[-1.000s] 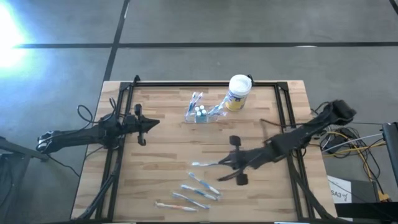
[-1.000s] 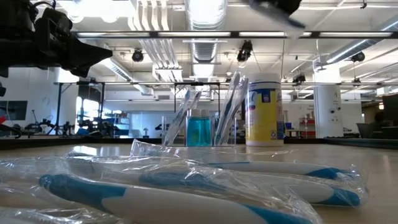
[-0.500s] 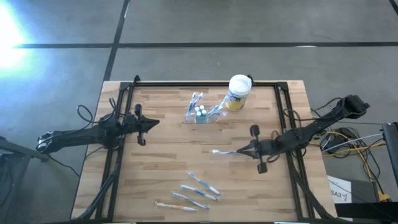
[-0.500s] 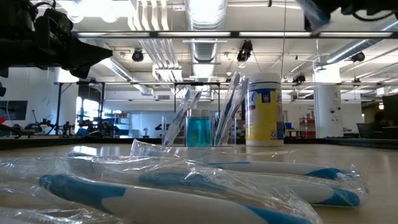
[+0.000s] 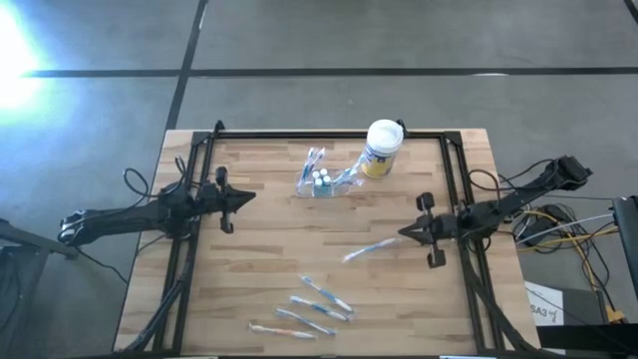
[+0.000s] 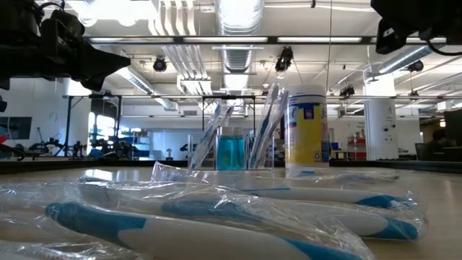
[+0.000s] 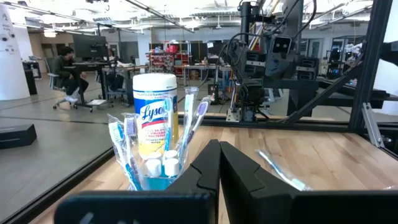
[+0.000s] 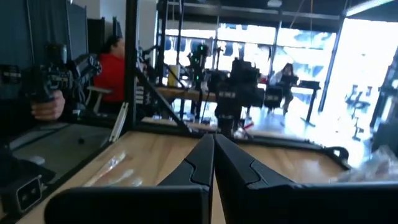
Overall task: Pick & Place toothbrushing station
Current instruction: Put the blue toothbrush into the left section of the transparent organizer
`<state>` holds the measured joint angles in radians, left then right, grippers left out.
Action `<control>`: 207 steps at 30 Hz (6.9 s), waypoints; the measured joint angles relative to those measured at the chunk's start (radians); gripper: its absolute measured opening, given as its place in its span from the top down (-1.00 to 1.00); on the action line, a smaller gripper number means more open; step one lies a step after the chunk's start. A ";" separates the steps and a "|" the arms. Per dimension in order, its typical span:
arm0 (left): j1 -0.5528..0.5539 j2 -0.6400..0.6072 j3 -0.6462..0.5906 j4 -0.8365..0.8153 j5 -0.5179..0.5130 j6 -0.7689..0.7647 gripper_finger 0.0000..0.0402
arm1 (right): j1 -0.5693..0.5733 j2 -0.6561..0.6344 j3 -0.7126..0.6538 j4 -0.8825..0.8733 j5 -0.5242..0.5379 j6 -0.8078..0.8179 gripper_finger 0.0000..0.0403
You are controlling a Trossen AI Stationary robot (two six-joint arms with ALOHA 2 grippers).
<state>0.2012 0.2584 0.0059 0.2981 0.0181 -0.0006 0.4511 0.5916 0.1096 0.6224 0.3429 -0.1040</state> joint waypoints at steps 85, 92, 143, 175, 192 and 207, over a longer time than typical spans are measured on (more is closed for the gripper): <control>0.000 0.000 0.000 -0.030 0.018 -0.008 0.95 | -0.253 1.008 0.838 -1.103 -0.302 0.102 0.91; 0.000 0.001 0.000 -0.030 0.018 -0.008 0.95 | -0.254 0.758 0.682 -0.779 -0.345 0.026 0.91; -0.005 0.775 0.526 0.271 0.024 0.052 0.95 | -0.445 -0.072 -0.049 0.069 -0.309 0.023 0.89; -0.059 1.666 1.549 0.026 0.341 0.077 0.02 | -0.446 -0.027 -0.039 0.038 -0.256 0.024 0.88; -0.072 1.687 1.545 0.012 0.340 0.077 0.02 | -0.445 0.220 0.071 0.081 -0.234 0.019 0.88; -0.080 1.687 1.545 -0.006 0.342 0.110 0.71 | -0.445 0.241 0.071 0.123 -0.241 0.015 0.88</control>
<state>0.1213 1.9450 1.5505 0.2918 0.3604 0.1097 0.0063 0.8326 0.1806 0.7458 0.1018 -0.0885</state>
